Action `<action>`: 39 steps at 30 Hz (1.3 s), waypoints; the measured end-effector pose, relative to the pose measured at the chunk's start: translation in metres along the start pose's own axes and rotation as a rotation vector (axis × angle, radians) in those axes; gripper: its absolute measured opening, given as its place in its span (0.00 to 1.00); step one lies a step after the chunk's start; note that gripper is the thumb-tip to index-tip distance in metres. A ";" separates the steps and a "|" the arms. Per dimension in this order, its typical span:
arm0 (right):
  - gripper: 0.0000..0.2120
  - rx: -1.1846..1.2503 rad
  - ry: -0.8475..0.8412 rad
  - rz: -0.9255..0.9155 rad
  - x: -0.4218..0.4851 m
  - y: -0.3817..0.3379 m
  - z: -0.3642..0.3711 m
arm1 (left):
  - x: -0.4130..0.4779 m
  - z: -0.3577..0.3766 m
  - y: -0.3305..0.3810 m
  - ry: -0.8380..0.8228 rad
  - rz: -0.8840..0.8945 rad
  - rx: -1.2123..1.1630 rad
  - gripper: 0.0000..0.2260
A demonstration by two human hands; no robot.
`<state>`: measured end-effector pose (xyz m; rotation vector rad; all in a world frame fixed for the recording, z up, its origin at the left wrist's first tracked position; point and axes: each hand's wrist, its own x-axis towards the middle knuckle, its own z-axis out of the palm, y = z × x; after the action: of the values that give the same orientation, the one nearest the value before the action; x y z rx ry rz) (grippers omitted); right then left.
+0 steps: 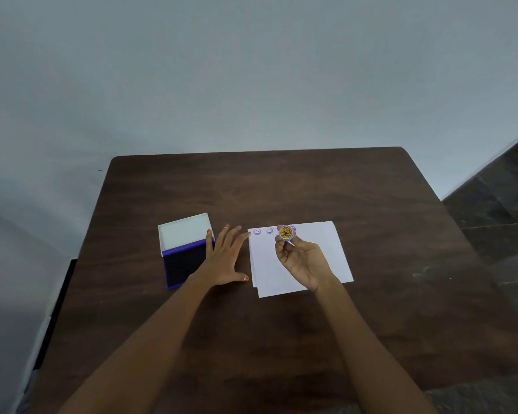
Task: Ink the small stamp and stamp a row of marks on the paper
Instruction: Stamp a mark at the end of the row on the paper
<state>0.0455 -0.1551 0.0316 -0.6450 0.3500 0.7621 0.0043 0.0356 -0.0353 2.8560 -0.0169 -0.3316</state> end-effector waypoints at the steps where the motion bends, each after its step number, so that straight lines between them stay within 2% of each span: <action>1: 0.09 0.006 0.010 -0.004 -0.001 -0.003 -0.003 | 0.002 0.001 0.003 0.002 0.001 -0.002 0.45; 11: 0.12 -0.059 0.003 -0.085 -0.003 -0.036 -0.038 | 0.022 0.000 0.017 -0.103 -0.031 -0.016 0.49; 16: 0.09 -0.079 0.178 -0.219 0.003 -0.055 -0.045 | 0.027 -0.006 0.020 -0.183 -0.062 -0.014 0.50; 20: 0.09 -0.036 0.268 -0.228 0.009 -0.067 -0.054 | 0.029 -0.009 0.023 -0.209 -0.068 -0.010 0.50; 26: 0.09 -0.045 0.269 -0.181 0.015 -0.072 -0.058 | 0.030 -0.013 0.025 -0.240 -0.061 -0.037 0.50; 32: 0.07 -0.026 0.190 -0.142 0.018 -0.074 -0.054 | 0.031 -0.015 0.027 -0.264 -0.073 -0.029 0.51; 39: 0.09 0.012 0.123 -0.092 0.019 -0.075 -0.050 | 0.031 -0.017 0.029 -0.280 -0.090 -0.022 0.51</action>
<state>0.1101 -0.2187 0.0149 -0.6934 0.4346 0.6339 0.0387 0.0112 -0.0186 2.7700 0.0610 -0.7427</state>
